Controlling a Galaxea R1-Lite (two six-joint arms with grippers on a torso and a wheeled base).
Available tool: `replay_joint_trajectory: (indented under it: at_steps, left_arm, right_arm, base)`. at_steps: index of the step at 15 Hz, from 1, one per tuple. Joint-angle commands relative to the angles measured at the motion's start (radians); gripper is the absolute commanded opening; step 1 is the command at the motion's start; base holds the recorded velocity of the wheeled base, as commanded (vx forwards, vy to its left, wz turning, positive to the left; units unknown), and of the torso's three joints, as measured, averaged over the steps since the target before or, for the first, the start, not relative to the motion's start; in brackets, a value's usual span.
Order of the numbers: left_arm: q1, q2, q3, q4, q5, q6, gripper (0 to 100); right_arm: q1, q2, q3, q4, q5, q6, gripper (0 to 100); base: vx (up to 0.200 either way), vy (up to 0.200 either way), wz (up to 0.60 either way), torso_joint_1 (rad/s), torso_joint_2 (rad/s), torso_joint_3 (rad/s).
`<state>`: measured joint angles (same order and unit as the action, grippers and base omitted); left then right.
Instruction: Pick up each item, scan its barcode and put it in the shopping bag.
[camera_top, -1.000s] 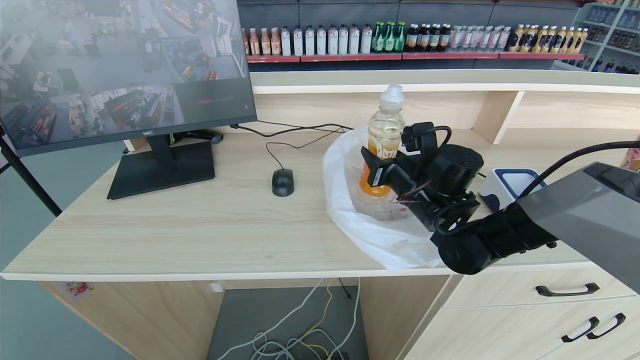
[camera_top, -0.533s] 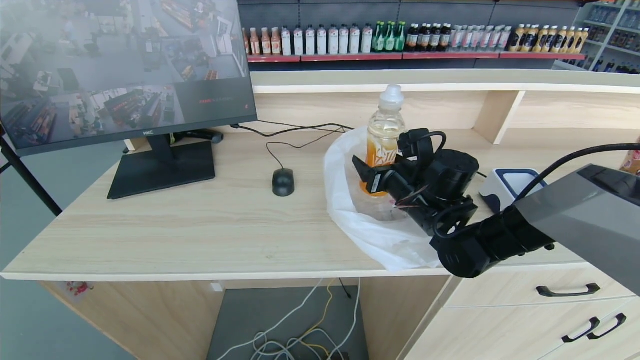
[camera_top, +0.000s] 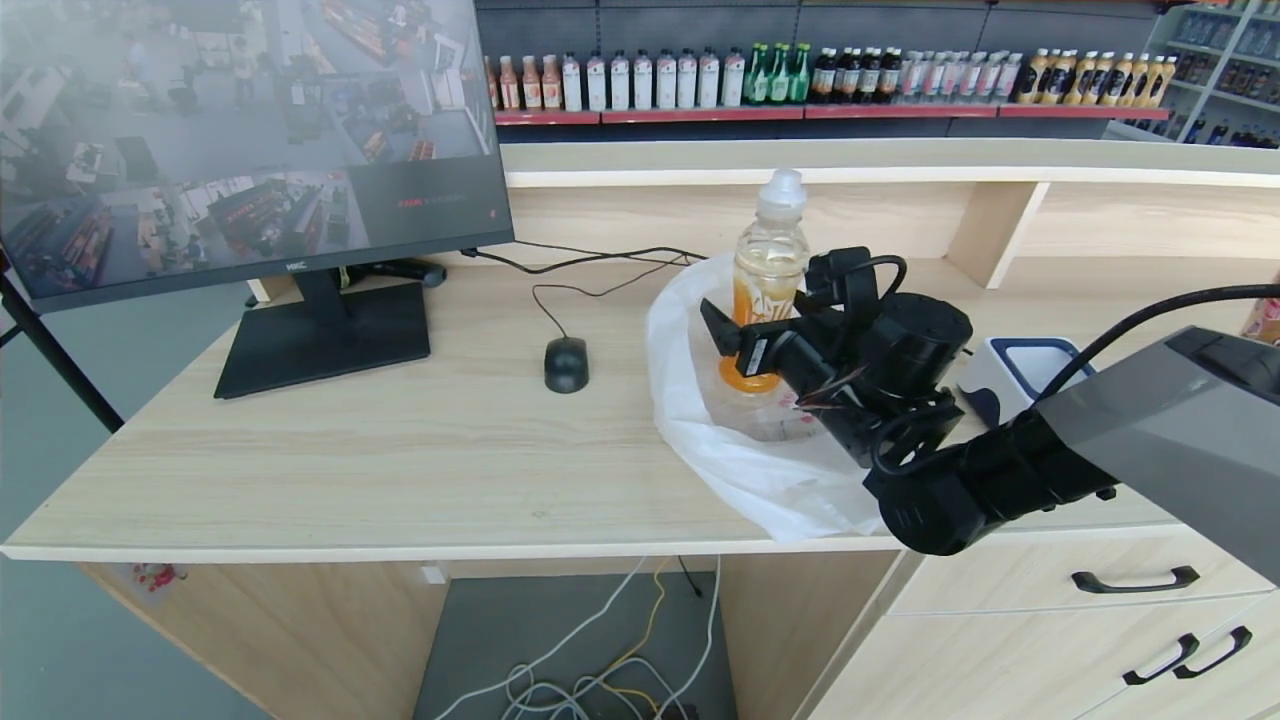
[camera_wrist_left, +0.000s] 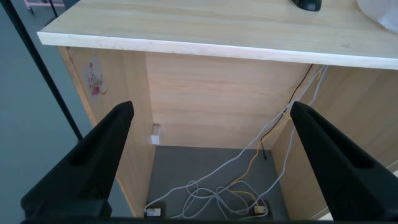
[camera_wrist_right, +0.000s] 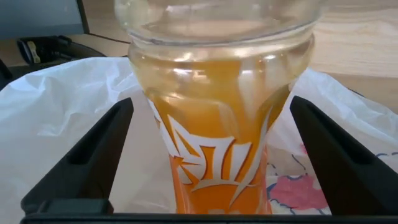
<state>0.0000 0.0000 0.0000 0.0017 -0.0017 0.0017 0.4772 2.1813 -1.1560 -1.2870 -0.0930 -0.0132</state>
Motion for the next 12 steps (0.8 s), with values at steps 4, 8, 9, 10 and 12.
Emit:
replay_joint_trajectory:
  at_steps: [4,8,9,10,12]
  left_arm:
    - [0.000,0.000,0.000,0.000,0.000,0.000,100]
    - [0.000,0.000,0.000,0.000,0.000,0.000,100]
    - [0.000,0.000,0.000,0.000,0.002,0.000,100]
    - [0.000,0.000,0.000,0.000,0.000,0.000,100]
    - [0.000,0.000,0.000,0.000,0.000,0.000,100]
  right_arm:
    - [0.000,-0.074,0.036,-0.040,0.002,-0.004,100]
    - [0.011,-0.206,0.200,-0.084,0.019,0.006,100]
    - [0.011,-0.230,0.263,-0.127,0.027,0.006,100]
    - [0.009,-0.252,0.321,-0.170,0.029,0.006,100]
    - [0.021,-0.279,0.424,-0.252,0.029,0.007,100]
  base:
    - [0.000,0.000,0.00,0.000,0.00,0.000]
    - [0.000,0.000,0.00,0.000,0.00,0.000]
    - [0.000,0.000,0.00,0.000,0.00,0.000]
    - [0.000,0.000,0.00,0.000,0.00,0.000]
    - [0.000,0.000,0.00,0.000,0.00,0.000]
